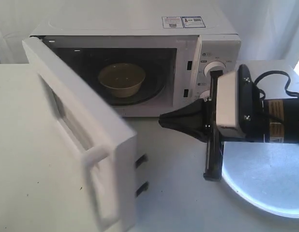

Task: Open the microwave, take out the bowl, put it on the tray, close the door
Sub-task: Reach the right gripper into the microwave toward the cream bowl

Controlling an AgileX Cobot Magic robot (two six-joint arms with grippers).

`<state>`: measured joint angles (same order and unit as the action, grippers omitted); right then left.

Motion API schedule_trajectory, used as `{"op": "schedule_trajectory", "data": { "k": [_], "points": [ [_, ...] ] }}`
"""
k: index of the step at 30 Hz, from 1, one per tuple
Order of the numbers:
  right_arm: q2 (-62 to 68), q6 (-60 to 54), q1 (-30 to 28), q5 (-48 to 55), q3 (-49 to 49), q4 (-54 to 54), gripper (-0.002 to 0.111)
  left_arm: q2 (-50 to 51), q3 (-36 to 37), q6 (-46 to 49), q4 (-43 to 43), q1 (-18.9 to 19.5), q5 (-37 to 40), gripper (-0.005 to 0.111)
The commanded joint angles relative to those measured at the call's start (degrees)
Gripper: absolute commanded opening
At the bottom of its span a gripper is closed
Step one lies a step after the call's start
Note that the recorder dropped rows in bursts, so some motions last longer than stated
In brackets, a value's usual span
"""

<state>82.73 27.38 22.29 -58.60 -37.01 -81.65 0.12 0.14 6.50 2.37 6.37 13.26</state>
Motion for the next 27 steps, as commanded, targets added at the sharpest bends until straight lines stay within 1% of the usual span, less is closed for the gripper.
{"op": "schedule_trajectory", "data": {
  "k": [1, 4, 7, 10, 12, 16, 20, 23, 24, 26, 27],
  "points": [
    [-0.2, 3.4, -0.1, 2.0, -0.2, 11.2, 0.0, -0.1, -0.1, -0.2, -0.5, -0.2, 0.1, 0.0],
    [-0.1, 3.1, -0.1, 2.3, -0.2, 14.9, 0.0, -0.1, -0.1, -0.2, -0.5, -0.2, 0.1, 0.0],
    [0.7, 2.7, -0.1, 2.4, -0.2, 20.9, 0.0, -0.1, -0.1, -0.2, -0.5, -0.2, 0.1, 0.0],
    [2.6, -3.1, 0.6, 2.0, -0.3, 26.8, 0.0, -0.1, -0.1, -0.2, -0.5, -0.2, 0.1, 0.0],
    [4.8, -7.3, 2.2, 2.0, -0.7, 30.7, 0.0, -0.1, -0.1, -0.2, -0.5, -0.2, 0.1, 0.0],
    [10.3, -10.9, 6.6, 2.0, -3.4, 34.9, 0.0, -0.1, -0.1, -0.2, -0.5, -0.2, 0.1, 0.0],
    [16.8, -17.7, 11.3, 4.1, -8.6, 43.1, 0.0, -0.1, -0.1, -0.2, -0.5, -0.2, 0.1, 0.0],
    [21.4, -25.1, 13.9, 7.5, -13.9, 45.6, 0.0, -0.1, -0.1, -0.2, -0.5, -0.2, 0.1, 0.0],
    [22.9, -27.0, 14.6, 8.5, -15.8, 45.6, 0.001, -0.1, -0.1, -0.2, -0.5, -0.2, 0.1, 0.0],
    [27.4, -34.0, 16.4, 9.8, -20.7, 45.6, 0.011, -0.1, -0.1, -0.2, -0.5, -0.2, 0.1, 0.0],
    [30.4, -38.2, 17.2, 10.5, -23.5, 45.7, 0.02, -0.1, -0.1, -0.2, -0.5, -0.2, 0.1, 0.0]
  ]
}}
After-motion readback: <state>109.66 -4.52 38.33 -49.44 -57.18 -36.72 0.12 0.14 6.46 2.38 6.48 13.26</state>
